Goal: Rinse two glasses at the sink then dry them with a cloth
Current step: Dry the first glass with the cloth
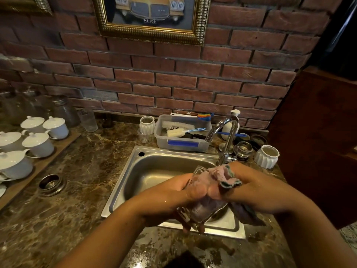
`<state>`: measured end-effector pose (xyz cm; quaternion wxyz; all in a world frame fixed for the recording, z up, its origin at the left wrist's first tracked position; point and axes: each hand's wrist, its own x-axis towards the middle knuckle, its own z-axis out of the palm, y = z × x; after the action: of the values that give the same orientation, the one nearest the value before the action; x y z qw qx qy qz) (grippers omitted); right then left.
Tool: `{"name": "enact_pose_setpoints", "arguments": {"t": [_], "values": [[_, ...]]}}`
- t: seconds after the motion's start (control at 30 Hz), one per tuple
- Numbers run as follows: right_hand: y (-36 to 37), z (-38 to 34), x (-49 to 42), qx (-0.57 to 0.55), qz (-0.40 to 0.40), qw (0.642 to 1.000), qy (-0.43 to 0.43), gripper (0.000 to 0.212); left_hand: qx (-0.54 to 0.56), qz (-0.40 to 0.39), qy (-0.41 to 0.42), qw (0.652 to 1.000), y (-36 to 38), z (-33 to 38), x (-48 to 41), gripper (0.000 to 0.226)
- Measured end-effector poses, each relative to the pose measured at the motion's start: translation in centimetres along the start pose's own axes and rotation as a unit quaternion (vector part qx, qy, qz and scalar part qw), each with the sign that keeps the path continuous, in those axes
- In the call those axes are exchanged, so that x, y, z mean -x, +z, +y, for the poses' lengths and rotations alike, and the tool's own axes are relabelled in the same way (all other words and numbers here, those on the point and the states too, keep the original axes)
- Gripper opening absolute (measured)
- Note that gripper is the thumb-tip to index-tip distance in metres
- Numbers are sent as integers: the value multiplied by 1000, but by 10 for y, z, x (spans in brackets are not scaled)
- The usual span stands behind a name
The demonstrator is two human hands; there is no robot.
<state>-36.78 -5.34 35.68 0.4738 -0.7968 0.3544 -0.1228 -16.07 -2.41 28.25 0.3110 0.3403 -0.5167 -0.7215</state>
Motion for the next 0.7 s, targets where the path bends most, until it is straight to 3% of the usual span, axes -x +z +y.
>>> {"name": "enact_pose_setpoints", "arguments": {"t": [0.07,0.13,0.2,0.3,0.37,0.47,0.57,0.6,0.7], "values": [[3,4,-2,-68,12,998,10,12,44,4,-14,999,4,-5,-1,71],[9,14,-7,-137,48,988,42,22,20,65,-3,998,6,-12,-4,69],[14,24,-12,-197,79,975,65,31,-95,127,32,987,10,-16,-5,68],[25,31,-18,-275,139,947,93,36,-280,219,79,931,15,-22,-5,74],[36,33,-19,-308,206,924,92,38,-315,271,105,903,17,-28,-6,77],[56,30,-20,-300,302,903,58,51,-217,312,111,918,22,-31,-6,61],[72,25,-22,-194,363,911,-30,34,-113,331,105,931,31,-32,-7,43],[77,26,-22,-167,382,908,-43,34,-74,332,105,935,34,-33,-8,50],[86,35,-20,-144,406,901,-57,62,82,338,80,934,42,-36,-10,76]]}}
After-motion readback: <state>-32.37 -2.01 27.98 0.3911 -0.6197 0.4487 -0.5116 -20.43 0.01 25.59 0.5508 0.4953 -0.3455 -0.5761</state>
